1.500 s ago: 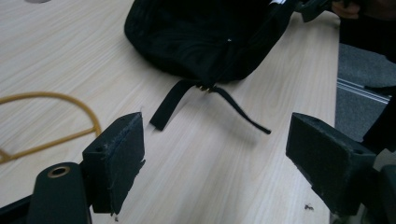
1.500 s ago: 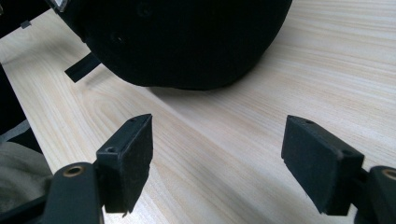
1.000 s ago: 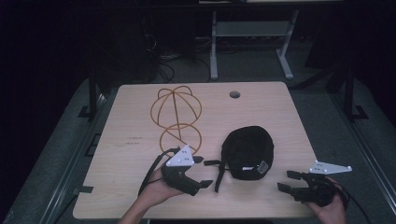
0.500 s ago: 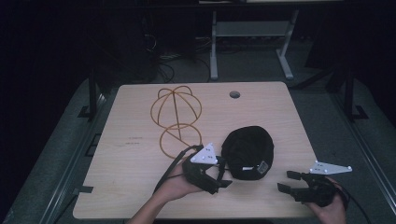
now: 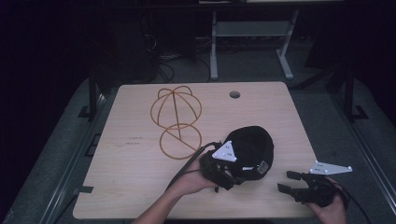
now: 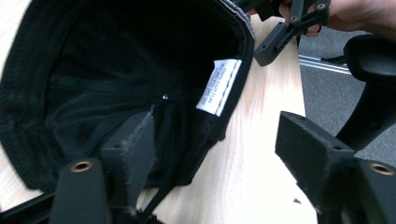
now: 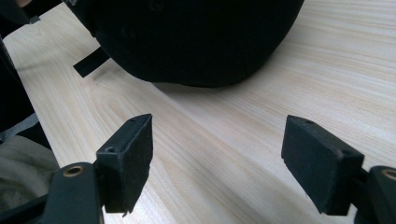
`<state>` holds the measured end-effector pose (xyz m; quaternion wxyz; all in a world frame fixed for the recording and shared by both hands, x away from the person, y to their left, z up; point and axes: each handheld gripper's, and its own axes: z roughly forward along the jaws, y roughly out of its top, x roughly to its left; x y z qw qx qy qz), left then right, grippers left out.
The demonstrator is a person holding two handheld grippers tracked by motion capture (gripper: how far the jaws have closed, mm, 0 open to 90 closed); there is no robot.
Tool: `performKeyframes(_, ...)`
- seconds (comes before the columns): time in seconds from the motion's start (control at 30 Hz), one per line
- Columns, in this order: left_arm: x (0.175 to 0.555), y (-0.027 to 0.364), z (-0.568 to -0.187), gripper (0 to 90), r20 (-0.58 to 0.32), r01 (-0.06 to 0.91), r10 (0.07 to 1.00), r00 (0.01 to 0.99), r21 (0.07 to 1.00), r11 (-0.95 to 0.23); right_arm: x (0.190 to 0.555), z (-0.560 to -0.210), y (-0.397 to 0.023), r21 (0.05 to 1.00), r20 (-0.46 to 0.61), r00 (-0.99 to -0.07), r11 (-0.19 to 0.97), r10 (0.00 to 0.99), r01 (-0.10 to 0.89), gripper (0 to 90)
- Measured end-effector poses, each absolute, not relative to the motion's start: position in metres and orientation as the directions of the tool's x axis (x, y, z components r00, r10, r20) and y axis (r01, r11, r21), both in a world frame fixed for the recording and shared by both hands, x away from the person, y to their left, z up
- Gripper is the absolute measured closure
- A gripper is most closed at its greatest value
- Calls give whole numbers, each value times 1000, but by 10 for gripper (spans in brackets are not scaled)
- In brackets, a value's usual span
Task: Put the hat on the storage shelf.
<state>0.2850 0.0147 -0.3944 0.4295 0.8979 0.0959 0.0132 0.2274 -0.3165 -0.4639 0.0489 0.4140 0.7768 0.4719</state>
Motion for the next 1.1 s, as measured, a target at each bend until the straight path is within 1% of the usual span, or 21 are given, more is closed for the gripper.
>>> performKeyframes(0.07, 288, 10, -397, 303, -73, 173, 180, 981, 757, -630, 227, -464, -316, 776, 314, -655, 212, 687, 594, 245)
performKeyframes(0.23, 291, 1, -399, 373, -74, 162, 162, 984, 748, -644, 227, -463, -316, 776, 315, -657, 212, 685, 594, 246)
performKeyframes(0.27, 292, -1, -399, 373, -74, 160, 158, 985, 744, -649, 227, -464, -316, 777, 314, -657, 212, 685, 593, 246)
performKeyframes(0.3, 294, -3, -400, 431, -77, 159, 153, 985, 740, -654, 228, -464, -316, 775, 314, -658, 215, 685, 594, 245)
performKeyframes(0.37, 294, -4, -401, 464, -74, 154, 147, 986, 733, -662, 227, -464, -316, 776, 313, -659, 216, 684, 593, 246)
performKeyframes(0.43, 293, -6, -402, 526, -62, 137, 134, 989, 731, -668, 227, -463, -315, 775, 315, -659, 216, 683, 594, 246)
performKeyframes(0.53, 292, -7, -401, 650, -46, 109, 111, 993, 729, -676, 228, -464, -314, 778, 311, -664, 219, 680, 588, 246)
performKeyframes(0.63, 292, -8, -400, 732, -36, 92, 96, 995, 733, -674, 228, -464, -312, 775, 310, -667, 227, 678, 590, 245)
performKeyframes(0.8, 294, -7, -394, 789, -45, 90, 85, 995, 745, -661, 228, -463, -309, 780, 304, -672, 229, 675, 582, 246)
performKeyframes(1.1, 304, -4, -371, 802, -80, 115, 85, 993, 792, -600, 228, -457, -303, 810, 293, -688, 210, 664, 548, 246)
